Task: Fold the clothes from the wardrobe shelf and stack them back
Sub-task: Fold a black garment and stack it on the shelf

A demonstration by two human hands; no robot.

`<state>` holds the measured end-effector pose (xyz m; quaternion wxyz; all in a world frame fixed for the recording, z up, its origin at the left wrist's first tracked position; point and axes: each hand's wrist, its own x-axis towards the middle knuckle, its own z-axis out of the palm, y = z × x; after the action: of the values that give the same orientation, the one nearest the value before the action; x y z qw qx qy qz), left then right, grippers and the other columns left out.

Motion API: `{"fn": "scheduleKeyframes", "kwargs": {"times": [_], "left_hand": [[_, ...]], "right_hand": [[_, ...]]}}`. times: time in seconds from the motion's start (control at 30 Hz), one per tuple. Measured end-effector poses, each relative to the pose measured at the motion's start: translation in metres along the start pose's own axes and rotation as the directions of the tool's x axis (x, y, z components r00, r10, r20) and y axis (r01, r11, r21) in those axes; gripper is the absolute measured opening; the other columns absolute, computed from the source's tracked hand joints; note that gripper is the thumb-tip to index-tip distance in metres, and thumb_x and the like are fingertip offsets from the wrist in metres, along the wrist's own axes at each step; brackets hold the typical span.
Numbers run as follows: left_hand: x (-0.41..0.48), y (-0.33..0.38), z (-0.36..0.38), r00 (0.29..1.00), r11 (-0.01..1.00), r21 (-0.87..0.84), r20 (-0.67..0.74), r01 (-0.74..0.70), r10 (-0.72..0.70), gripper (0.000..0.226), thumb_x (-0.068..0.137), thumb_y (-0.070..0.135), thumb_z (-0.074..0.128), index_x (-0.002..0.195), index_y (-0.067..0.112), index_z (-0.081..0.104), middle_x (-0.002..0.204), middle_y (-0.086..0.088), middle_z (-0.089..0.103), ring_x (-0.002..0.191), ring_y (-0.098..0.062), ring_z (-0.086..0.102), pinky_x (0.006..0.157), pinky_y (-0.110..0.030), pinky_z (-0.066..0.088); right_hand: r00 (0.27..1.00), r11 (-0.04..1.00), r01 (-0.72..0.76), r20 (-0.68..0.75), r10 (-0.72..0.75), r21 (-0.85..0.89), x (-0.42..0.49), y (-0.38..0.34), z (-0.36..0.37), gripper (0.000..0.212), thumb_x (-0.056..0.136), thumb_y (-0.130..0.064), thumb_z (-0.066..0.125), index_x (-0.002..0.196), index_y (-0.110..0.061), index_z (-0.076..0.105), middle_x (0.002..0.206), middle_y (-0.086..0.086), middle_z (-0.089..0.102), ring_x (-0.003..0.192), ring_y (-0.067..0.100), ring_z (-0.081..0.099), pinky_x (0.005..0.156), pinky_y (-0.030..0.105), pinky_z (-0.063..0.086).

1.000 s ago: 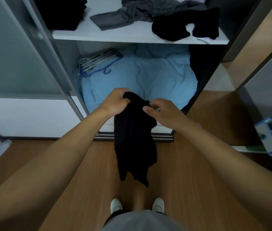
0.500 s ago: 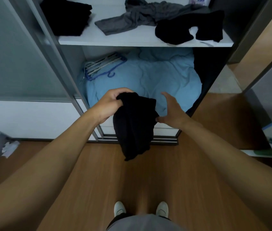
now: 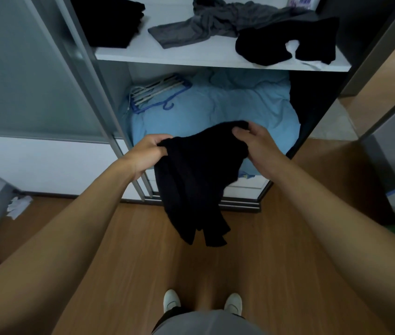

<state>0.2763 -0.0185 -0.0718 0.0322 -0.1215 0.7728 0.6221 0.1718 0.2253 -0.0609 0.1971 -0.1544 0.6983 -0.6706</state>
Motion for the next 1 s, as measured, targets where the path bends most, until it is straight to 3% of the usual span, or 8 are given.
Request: {"fn": "scheduleKeyframes", "kwargs": {"times": [0.13,0.2,0.33,0.43,0.6,0.73,0.9,1.0], "left_hand": [[-0.003,0.012,0.008,0.950,0.999,-0.011,0.310,0.035,-0.030,0.044,0.086,0.000,0.058,0.127,0.015,0.061,0.121,-0.008,0.070,0.118,-0.021,0.063,0.103,-0.028,0.047],[-0.001,0.023,0.025,0.920,0.996,0.068,0.392,-0.050,0.019,0.036,0.090,0.015,0.065,0.126,0.016,0.062,0.119,-0.002,0.071,0.114,-0.013,0.065,0.099,-0.025,0.048],[0.008,0.033,0.050,0.979,0.978,0.136,0.146,-0.160,0.140,0.014,0.096,0.016,0.063,0.087,0.008,0.070,0.078,0.003,0.071,0.075,-0.009,0.067,0.073,-0.024,0.049],[0.010,0.030,0.049,0.984,0.976,-0.140,0.040,-0.165,0.172,0.014,0.095,0.016,0.060,0.085,0.011,0.069,0.078,0.002,0.072,0.075,-0.011,0.068,0.071,-0.022,0.052],[0.013,0.032,0.045,0.984,0.904,-0.394,-0.013,-0.166,0.175,0.018,0.086,0.019,0.059,0.078,0.021,0.076,0.080,0.003,0.074,0.077,-0.010,0.070,0.069,-0.019,0.054],[0.010,0.025,0.035,0.988,0.890,-0.434,-0.013,-0.142,0.151,0.020,0.090,0.024,0.061,0.083,0.025,0.080,0.085,0.004,0.076,0.081,-0.010,0.072,0.067,-0.018,0.053],[0.005,-0.002,0.018,0.998,0.913,-0.402,-0.034,-0.062,0.053,0.014,0.085,0.024,0.066,0.084,0.023,0.080,0.093,-0.001,0.077,0.089,-0.014,0.073,0.070,-0.018,0.054],[0.000,-0.018,0.017,1.000,0.923,-0.385,0.005,-0.009,0.012,0.014,0.086,0.018,0.064,0.090,0.019,0.078,0.097,-0.004,0.077,0.094,-0.017,0.072,0.075,-0.019,0.055]], "right_hand": [[0.991,0.981,0.121,0.076,-0.110,-0.154,0.000,-0.034,0.018,0.011,0.098,-0.021,0.058,0.091,-0.023,0.066,0.088,-0.004,0.070,0.084,0.010,0.067,0.079,0.026,0.054],[0.981,0.939,0.175,0.129,-0.142,-0.295,-0.001,-0.045,0.029,0.015,0.098,-0.021,0.057,0.083,-0.024,0.058,0.082,-0.006,0.062,0.077,0.005,0.059,0.073,0.022,0.047],[0.981,0.919,0.177,0.136,-0.137,-0.351,-0.008,-0.046,0.037,0.013,0.099,-0.024,0.056,0.088,-0.017,0.057,0.080,-0.005,0.060,0.072,0.001,0.057,0.069,0.019,0.045],[0.991,0.972,0.061,0.128,-0.032,-0.227,-0.015,-0.031,0.019,0.020,0.095,-0.032,0.066,0.108,-0.018,0.062,0.096,-0.004,0.070,0.085,0.005,0.068,0.077,0.020,0.055],[0.963,0.845,0.027,0.242,0.123,-0.534,-0.030,0.013,0.009,0.024,0.096,-0.024,0.065,0.117,-0.011,0.065,0.102,-0.011,0.068,0.083,-0.015,0.060,0.077,0.004,0.044],[1.000,0.944,-0.017,-0.017,0.012,-0.330,-0.033,0.012,0.005,0.029,0.101,-0.018,0.056,0.073,-0.014,0.059,0.068,-0.010,0.060,0.061,-0.005,0.054,0.063,0.015,0.041],[0.997,0.999,-0.029,-0.078,0.027,-0.019,-0.037,-0.007,0.001,0.020,0.103,-0.017,0.053,0.108,-0.012,0.071,0.098,0.006,0.074,0.090,0.016,0.070,0.085,0.025,0.055],[0.999,0.997,0.003,-0.053,-0.007,-0.083,-0.036,-0.017,0.007,0.019,0.102,-0.017,0.053,0.105,-0.016,0.072,0.098,0.002,0.074,0.094,0.016,0.070,0.091,0.031,0.054]]}}
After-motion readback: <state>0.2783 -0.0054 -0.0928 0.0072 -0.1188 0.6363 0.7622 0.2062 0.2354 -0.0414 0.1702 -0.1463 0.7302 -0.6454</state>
